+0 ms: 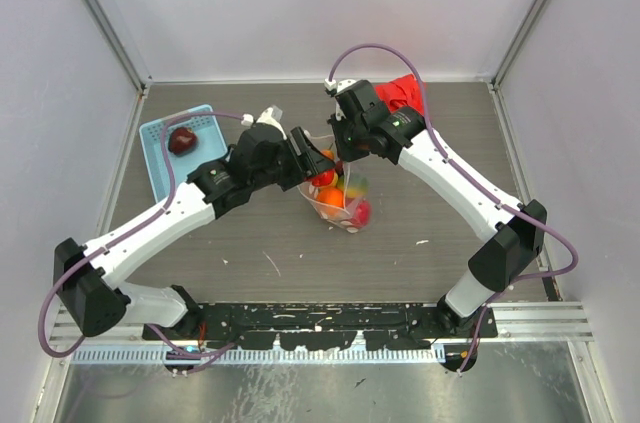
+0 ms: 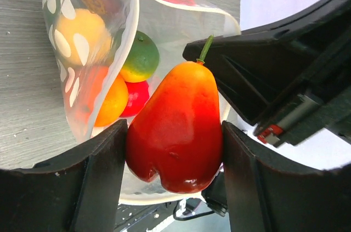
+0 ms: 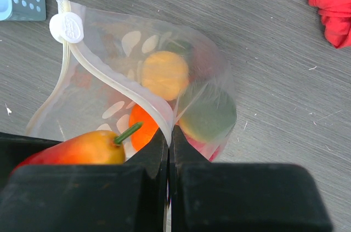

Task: Place the food in the zip-top bag and seal the zipper
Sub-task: Place the fake fruit in the zipper food storage bag.

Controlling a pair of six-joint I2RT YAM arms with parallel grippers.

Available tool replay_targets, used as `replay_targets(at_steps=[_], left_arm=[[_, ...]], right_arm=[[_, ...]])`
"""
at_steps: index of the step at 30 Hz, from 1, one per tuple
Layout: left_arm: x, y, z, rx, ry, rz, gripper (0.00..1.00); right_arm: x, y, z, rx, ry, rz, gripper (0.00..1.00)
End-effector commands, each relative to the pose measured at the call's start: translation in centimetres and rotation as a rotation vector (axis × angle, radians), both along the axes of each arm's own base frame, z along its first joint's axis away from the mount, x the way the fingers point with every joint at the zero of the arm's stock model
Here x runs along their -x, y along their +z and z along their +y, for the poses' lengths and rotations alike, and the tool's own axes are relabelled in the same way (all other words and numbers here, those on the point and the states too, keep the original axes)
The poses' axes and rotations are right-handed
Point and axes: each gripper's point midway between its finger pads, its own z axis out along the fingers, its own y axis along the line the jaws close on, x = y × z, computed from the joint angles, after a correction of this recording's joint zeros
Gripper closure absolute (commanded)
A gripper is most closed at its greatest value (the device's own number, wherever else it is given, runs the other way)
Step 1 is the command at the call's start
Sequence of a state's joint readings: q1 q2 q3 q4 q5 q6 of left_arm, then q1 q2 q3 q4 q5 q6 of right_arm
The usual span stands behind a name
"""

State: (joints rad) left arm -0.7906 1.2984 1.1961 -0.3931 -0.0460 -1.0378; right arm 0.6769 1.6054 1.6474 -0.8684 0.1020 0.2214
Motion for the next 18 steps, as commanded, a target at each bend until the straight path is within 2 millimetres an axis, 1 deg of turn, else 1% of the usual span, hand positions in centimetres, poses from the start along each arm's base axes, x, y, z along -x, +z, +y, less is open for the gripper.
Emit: replay_targets(at_steps=[1, 6, 10, 15, 18], left_arm=[[-0.9, 1.4, -1.3, 0.052, 0.009, -0.047, 0.38], [-0.9, 1.2, -1.4, 0.044, 0.008, -0.043, 0.25], [-0.8, 1.5, -1.3, 0.047, 0.004, -0.053, 0.14], [-0.6, 2.2, -1.0, 0.039, -0.004, -0.076, 0.13], [-0.5, 2.8, -0.3, 0.017, 0.001, -0.101, 0.13]], right_arm=[[-0.1, 2.7, 0.8, -0.078, 0.005, -0.064, 1.0], [-0.1, 2.7, 0.7, -0.077, 0.003, -0.065, 1.0], [-0.1, 2.6, 0.7, -0.075, 0.002, -0.065, 1.0], [-0.2, 2.5, 0.7, -0.074, 0.001, -0.064, 1.0], [-0.2, 2.4, 0.7, -0.072, 0.001, -0.064, 1.0]])
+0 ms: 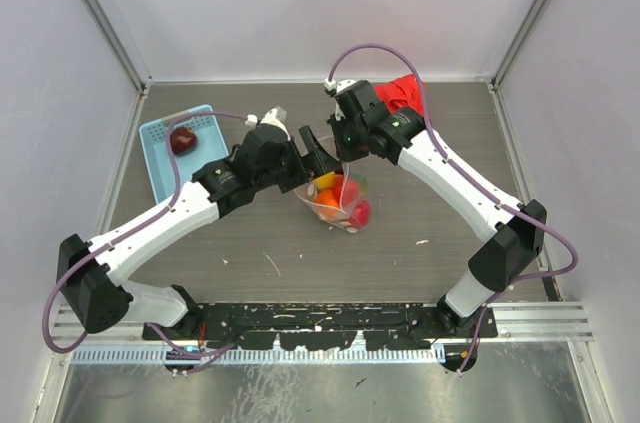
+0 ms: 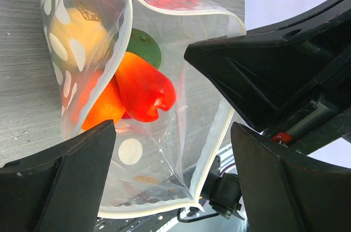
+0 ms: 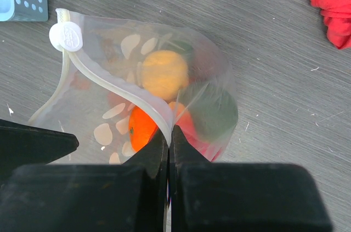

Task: Place the food in the zip-top bag and seal the zipper
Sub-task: Place the fake fruit in the zipper food storage bag, then pick up the fake fruit from the bin.

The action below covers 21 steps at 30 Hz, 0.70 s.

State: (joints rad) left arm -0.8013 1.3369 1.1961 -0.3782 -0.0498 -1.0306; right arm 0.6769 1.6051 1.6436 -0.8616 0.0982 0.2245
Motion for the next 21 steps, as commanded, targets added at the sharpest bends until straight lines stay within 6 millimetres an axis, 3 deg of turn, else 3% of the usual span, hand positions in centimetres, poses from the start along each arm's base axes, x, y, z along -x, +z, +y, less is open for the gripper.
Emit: replay_targets(at_steps=[1, 9, 13, 21], left_arm=[[-0.3, 4.2, 0.8, 0.027, 0.014, -0.121, 0.13], [0.1, 6.6, 4.9, -0.076, 0.078, -0.232, 0.13], [-0.6, 6.4, 8.2, -0.165, 0.15, -0.254, 0.04], [-3.4, 4.9, 15.2, -0.335, 0.271, -0.25, 0.0]], right_arm=[[-0.2, 2.4, 0.5, -0.065, -0.002, -0.065, 1.0], [-0.3, 2.3, 0.4, -0.058, -0.007, -0.065, 1.0], [-0.3, 2.3, 0.4, -0.057, -0.006, -0.066, 1.0], [-0.3, 2.3, 0.4, -0.054, -0.004, -0.067, 1.0]])
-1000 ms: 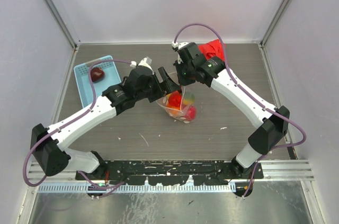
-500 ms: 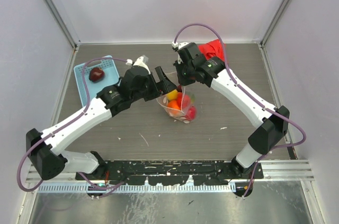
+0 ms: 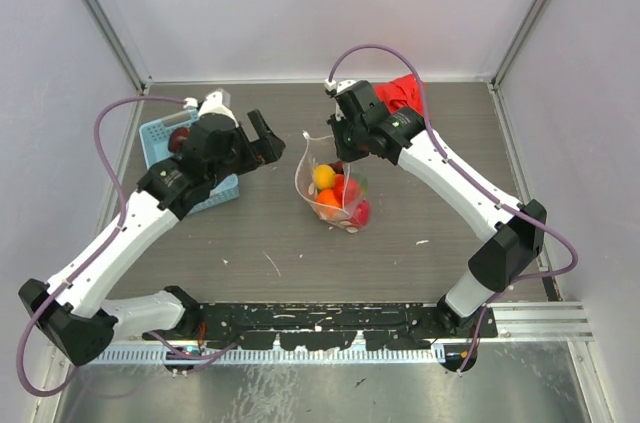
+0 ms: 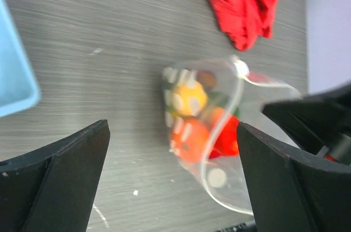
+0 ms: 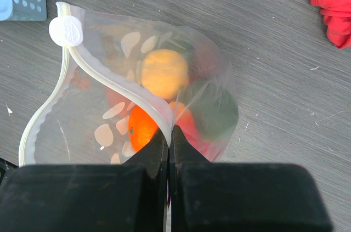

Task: Place the food in the zip-top bag and seal the zipper
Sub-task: Pick up the fake fruit from the bin.

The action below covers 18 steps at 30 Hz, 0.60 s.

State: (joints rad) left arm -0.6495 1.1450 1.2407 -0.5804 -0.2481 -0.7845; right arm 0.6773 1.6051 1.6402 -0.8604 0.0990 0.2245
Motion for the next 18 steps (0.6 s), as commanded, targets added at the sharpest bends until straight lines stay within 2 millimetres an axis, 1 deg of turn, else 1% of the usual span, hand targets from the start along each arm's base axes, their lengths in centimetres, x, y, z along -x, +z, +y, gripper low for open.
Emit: replay_targets(at_steps=[1, 4, 7, 10, 13, 14, 18], left_arm=[[-1.6, 0.5, 4.7, -0.121, 0.087, -0.042, 0.01], [-3.2, -0.2, 7.5, -0.226, 0.117, -0.054, 0.02], [-5.2, -0.3, 10.7, -0.352, 0.157, -0.093, 0.02], [-6.9, -0.7, 13.0, -0.461, 0.157, -0.105, 0.02], [-8.7, -1.5, 15.4, -0.54, 0.173, -0.089, 0.02], [-9.5, -2.4, 16.2, -0.569, 0.177, -0.062, 0.02], [-12.1, -4.0, 18.7, -0.662, 0.145, -0.023, 0.02]], right_arm=[[-0.3, 2.4, 0.4, -0.055, -0.003, -0.069, 1.0], [-0.3, 2.4, 0.4, -0.053, 0.002, -0.07, 1.0], [-0.3, 2.3, 0.4, -0.05, 0.005, -0.071, 1.0], [-0.3, 2.3, 0.5, -0.049, 0.01, -0.068, 1.0], [-0.4, 2.3, 0.5, -0.05, 0.013, -0.069, 1.0], [-0.4, 2.3, 0.6, -0.049, 0.016, -0.071, 1.0], [-0.3, 2.2, 0.6, -0.046, 0.024, -0.071, 1.0]])
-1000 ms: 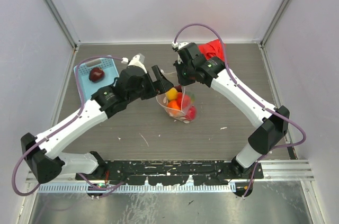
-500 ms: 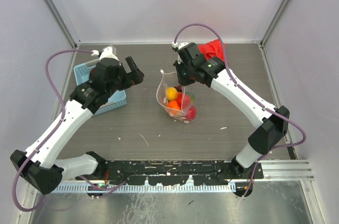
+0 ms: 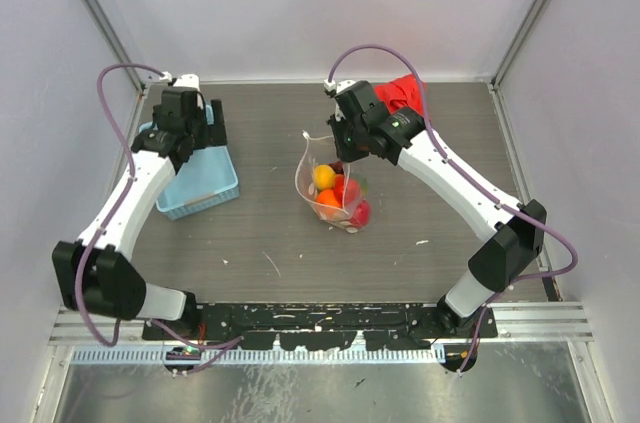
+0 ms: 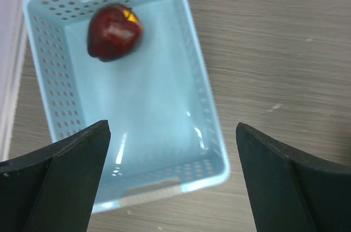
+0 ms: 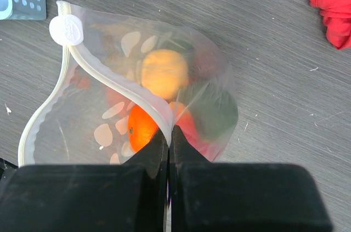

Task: Place the food in the zip-top bag and seal the zipper
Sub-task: Pick up the fake fruit from the bin.

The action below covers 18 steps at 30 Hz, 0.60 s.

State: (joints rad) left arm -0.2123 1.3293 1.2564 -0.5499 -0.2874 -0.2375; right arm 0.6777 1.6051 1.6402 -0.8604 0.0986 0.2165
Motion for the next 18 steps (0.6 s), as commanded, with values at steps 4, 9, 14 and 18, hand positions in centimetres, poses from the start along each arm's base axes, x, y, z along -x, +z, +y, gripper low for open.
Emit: replay_targets(at_steps=[4, 9, 14, 18], left_arm=[[-5.8, -0.2, 4.9, -0.199, -0.093, 0.011, 0.02], [-8.3, -3.1, 6.5, -0.269, -0.159, 0.107, 0.02], [-9.8, -5.3, 8.6, -0.308, -0.158, 0.151, 0.02], [-11.1, -7.1, 10.0, -0.317, -0.154, 0.188, 0.02]], right_arm=[[-0.3, 2.4, 0.6, -0.054, 0.023, -0.071, 1.0], [-0.3, 2.3, 0.7, -0.051, 0.031, -0.071, 1.0], [-0.2, 2.5, 0.6, -0.048, 0.032, -0.072, 1.0], [-0.2, 2.3, 0.5, -0.044, 0.032, -0.068, 1.0]])
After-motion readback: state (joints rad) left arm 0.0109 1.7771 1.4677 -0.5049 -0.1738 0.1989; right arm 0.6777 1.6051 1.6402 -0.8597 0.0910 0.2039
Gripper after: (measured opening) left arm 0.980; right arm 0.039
